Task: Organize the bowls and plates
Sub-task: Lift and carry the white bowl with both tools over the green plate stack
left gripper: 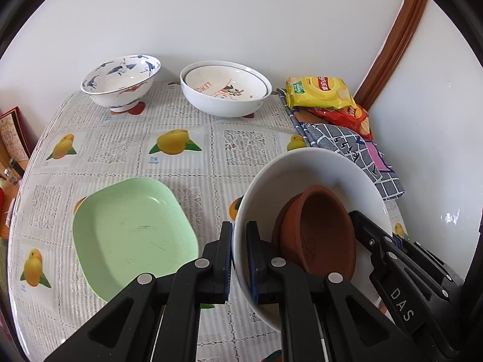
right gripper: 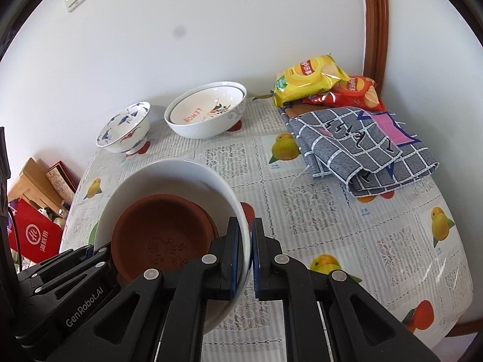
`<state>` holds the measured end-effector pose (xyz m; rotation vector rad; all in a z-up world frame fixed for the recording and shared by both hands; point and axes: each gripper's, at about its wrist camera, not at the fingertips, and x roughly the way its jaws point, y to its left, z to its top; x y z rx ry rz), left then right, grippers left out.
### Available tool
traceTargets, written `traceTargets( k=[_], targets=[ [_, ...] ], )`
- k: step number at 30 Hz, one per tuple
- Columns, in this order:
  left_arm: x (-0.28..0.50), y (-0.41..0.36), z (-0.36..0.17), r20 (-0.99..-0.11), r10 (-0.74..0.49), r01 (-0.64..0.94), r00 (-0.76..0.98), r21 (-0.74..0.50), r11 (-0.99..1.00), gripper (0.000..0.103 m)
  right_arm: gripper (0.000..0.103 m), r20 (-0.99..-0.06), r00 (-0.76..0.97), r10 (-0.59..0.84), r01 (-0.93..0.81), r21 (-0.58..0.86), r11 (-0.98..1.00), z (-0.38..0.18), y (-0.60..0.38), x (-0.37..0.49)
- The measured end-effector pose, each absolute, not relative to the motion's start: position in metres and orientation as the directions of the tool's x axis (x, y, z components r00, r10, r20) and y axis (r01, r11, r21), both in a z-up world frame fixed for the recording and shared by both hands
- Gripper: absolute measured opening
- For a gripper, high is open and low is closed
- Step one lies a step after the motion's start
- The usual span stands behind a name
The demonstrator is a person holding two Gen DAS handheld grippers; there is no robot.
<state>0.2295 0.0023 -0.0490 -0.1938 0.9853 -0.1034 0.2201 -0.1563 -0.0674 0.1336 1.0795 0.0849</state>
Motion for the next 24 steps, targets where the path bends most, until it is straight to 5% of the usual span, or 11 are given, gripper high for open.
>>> traceTargets(
  k=[24],
  targets=[
    [0.229,0.051,-0.047,-0.814,-0.147,-0.055,0.563,-0.214,0.975,0.009,0.008,-0.867,0.47,0.166,-0.061,0.155,0.986,-0.065,-0.104,0.225]
  ],
)
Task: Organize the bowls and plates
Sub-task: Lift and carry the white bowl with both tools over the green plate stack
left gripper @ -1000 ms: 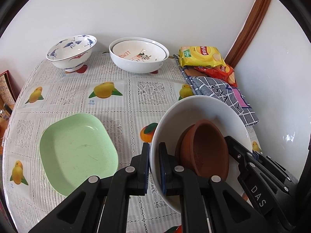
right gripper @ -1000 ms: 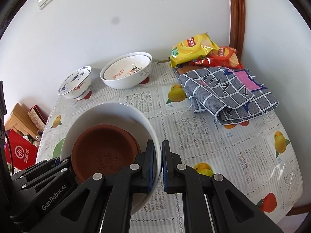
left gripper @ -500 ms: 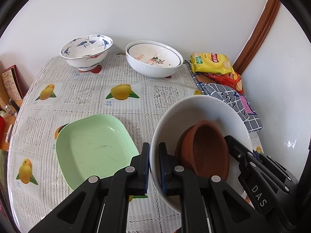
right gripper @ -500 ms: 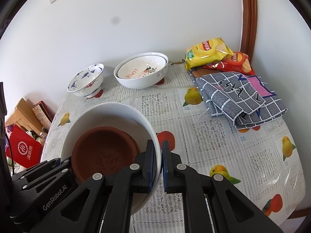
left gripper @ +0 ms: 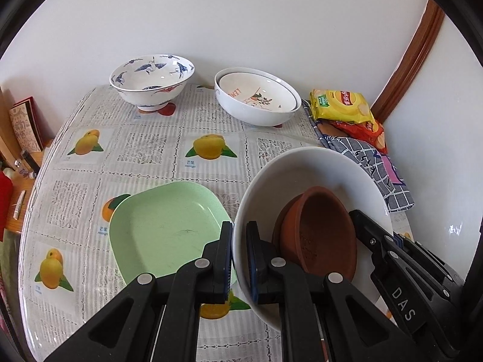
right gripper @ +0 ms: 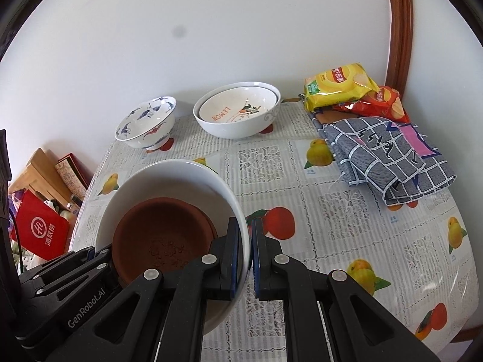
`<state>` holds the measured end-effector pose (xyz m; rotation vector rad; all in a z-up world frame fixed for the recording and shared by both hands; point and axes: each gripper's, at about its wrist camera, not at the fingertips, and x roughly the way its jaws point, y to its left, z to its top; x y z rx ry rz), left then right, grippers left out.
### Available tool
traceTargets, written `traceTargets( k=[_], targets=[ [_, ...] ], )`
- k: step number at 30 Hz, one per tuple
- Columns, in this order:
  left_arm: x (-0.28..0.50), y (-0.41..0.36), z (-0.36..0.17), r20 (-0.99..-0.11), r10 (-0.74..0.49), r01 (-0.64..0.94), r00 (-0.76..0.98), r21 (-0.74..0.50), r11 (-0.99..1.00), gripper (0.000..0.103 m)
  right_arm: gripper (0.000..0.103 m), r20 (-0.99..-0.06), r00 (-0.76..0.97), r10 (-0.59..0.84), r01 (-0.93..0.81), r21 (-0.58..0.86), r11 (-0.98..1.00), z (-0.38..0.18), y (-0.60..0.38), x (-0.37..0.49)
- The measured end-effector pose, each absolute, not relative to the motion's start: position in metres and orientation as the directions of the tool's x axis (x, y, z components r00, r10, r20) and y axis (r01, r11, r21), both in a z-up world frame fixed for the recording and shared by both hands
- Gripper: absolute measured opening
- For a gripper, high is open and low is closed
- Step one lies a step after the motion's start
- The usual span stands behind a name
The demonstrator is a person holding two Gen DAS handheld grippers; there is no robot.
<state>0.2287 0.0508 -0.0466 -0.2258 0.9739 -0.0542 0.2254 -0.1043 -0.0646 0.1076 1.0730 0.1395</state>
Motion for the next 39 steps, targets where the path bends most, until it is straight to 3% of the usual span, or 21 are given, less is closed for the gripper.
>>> traceTargets(
  k=[39],
  targets=[
    [0.237,0.116,-0.079,-0.846,-0.111,-0.164,0.522,-0.227,0.96,0.009,0.008,-0.892,0.403,0.205,-0.137,0.163,0.977,-0.099,-0.037,0.239]
  ],
)
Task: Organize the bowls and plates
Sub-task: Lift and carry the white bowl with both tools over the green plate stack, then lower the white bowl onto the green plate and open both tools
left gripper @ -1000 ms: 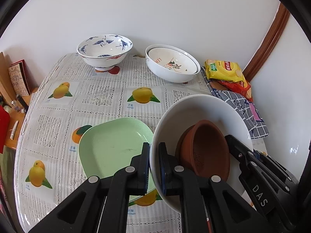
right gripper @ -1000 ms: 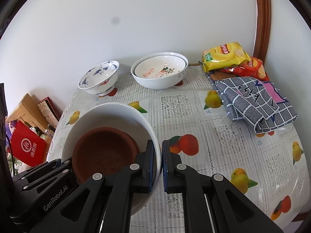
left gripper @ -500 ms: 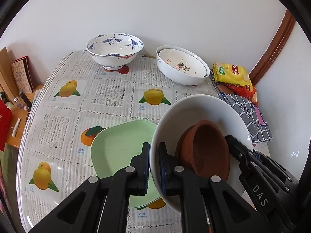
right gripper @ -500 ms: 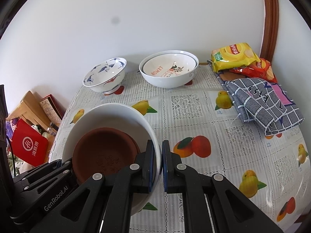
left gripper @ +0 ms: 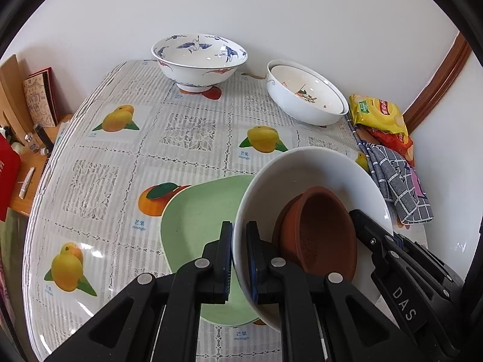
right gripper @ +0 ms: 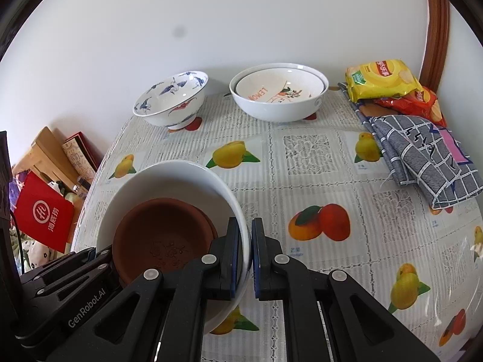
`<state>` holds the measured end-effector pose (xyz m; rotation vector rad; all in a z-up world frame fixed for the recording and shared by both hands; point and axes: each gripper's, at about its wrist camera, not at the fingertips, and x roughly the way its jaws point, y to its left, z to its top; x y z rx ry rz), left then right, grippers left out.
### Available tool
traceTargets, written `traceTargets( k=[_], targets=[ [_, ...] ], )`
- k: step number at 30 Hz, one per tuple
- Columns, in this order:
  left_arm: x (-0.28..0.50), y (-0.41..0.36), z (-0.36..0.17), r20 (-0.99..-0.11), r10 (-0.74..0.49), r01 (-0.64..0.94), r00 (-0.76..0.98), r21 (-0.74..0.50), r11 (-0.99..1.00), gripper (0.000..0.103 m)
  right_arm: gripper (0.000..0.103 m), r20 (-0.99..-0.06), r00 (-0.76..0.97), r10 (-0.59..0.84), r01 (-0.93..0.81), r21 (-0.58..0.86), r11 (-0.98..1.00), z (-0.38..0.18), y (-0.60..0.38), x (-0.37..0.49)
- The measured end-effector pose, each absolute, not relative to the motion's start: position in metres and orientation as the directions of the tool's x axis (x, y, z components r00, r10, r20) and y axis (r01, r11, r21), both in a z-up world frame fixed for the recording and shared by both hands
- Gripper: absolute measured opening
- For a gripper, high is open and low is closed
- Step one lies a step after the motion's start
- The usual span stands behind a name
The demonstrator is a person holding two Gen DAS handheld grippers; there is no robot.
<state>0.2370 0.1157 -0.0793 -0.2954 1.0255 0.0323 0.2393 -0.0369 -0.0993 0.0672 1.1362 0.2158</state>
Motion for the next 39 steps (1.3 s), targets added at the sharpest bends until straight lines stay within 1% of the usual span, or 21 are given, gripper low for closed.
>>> traceTargets(
  k=[26,39],
  targets=[
    [0.258,0.147,-0.125,-0.89,-0.101,-0.226,0.445,-0.221,0.949,0.009,0.008,-0.924,0.31,0.223,-0.167,0.178,0.97,-0.154,-0.006,0.254],
    [0.259,0.149,-0.129,-0.887,-0.115,-0.222,0.446,-0.235,0.946,0.01,0.008,-0.925,0.317,0.212,-0.193,0.155,0.969,-0.16,-0.002,0.257]
  ],
)
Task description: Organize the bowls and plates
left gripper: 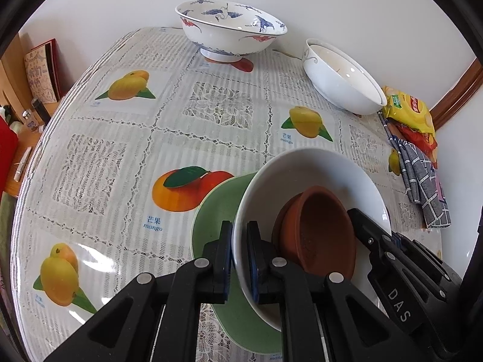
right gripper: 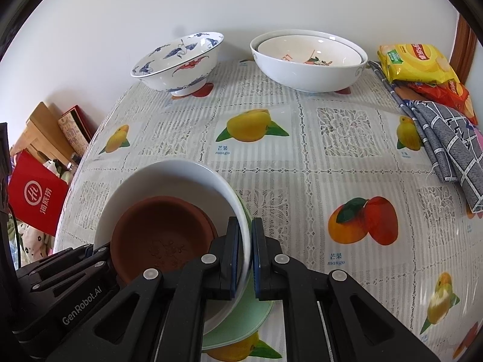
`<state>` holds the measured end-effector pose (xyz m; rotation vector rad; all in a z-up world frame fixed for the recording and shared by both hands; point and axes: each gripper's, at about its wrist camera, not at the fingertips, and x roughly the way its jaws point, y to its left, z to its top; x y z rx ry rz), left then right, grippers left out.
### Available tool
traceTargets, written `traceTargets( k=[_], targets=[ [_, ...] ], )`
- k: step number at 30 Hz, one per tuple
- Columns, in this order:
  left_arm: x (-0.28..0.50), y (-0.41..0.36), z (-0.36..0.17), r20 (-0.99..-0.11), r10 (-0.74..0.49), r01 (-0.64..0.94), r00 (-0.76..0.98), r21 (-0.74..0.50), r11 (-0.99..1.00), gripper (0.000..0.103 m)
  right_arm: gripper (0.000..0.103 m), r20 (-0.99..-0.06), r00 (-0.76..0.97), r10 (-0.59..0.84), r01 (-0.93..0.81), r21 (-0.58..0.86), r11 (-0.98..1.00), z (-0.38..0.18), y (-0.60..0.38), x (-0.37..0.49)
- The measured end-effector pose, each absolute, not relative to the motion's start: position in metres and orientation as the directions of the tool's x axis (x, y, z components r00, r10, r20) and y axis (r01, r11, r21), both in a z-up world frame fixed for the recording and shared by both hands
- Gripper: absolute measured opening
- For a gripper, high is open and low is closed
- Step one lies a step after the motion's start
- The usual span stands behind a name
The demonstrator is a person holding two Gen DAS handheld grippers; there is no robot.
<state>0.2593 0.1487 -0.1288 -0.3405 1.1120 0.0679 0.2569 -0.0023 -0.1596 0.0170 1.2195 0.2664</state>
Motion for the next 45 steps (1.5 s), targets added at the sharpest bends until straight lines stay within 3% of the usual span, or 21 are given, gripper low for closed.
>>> traceTargets(
  k=[15,26,33,45],
  targets=[
    [0.259,0.146,-0.127,-0.884,-0.123,-0.209,0.45,-0.238,0.948,0.014,0.01,-0.93,0.304,0.206,-0.206,0.147,0.967,-0.162,-0.005,0.26],
    [0.257,0.149,-0.127,-0.891,-0.132,-0.205,0.435,-0.24,0.949,0.024,0.012,-0.934,0.292,0.204,-0.224,0.141,0.964,-0.162,-0.007,0.262],
    [0.25,0.151,-0.119,-0.886,-0.116,-0.214,0.45,-0.233,0.949,0.028,0.019,-0.929,0.314,0.196,-0.225,0.128,0.966,-0.153,-0.009,0.26],
    [0.224,0.146,-0.094,-0.865,-0.103,-0.214,0.491,-0.234,0.948,0.044,0.035,-0.911,0.363,0.197,-0.232,0.116,0.966,-0.124,-0.017,0.238]
  ],
)
